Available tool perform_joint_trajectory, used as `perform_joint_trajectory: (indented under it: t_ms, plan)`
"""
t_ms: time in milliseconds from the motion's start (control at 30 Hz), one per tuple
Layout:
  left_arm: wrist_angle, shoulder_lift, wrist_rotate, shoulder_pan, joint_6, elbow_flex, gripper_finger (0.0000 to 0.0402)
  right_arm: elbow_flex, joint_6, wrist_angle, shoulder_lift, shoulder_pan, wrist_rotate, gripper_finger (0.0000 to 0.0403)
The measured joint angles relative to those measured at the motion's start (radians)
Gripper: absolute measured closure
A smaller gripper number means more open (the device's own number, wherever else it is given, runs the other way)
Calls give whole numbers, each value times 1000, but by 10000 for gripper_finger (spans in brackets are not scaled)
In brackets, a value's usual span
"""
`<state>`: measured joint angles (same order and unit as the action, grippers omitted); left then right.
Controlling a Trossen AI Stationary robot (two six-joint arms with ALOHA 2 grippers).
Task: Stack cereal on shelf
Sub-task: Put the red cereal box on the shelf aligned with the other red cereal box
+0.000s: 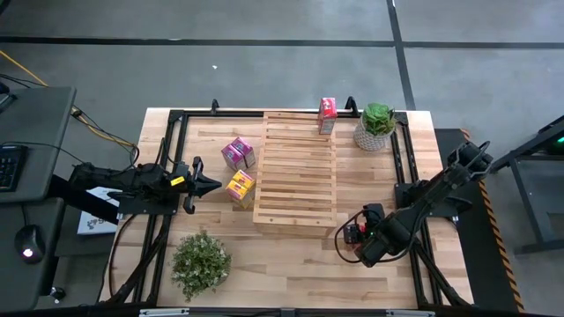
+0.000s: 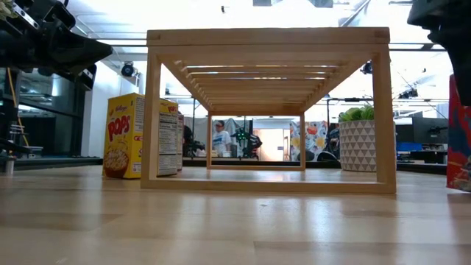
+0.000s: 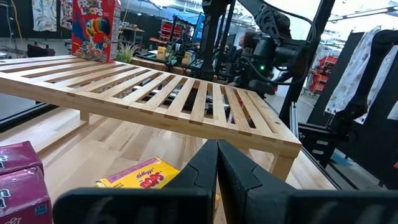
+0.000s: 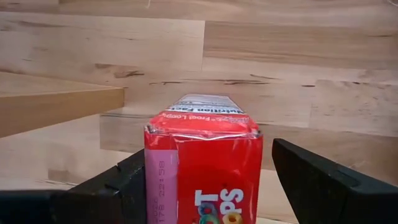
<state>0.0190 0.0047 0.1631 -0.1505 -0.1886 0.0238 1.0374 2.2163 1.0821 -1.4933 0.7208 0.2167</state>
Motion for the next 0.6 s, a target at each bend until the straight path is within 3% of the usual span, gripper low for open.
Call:
perform_joint_trajectory:
  t_ms: [367,600]
  plan:
    - [0,0,0,0,-1,0,398,0,-52,-8,0,0,-13,122]
    - [0,0,0,0,0,0,398,0,-80,-9,0,0,-31,157]
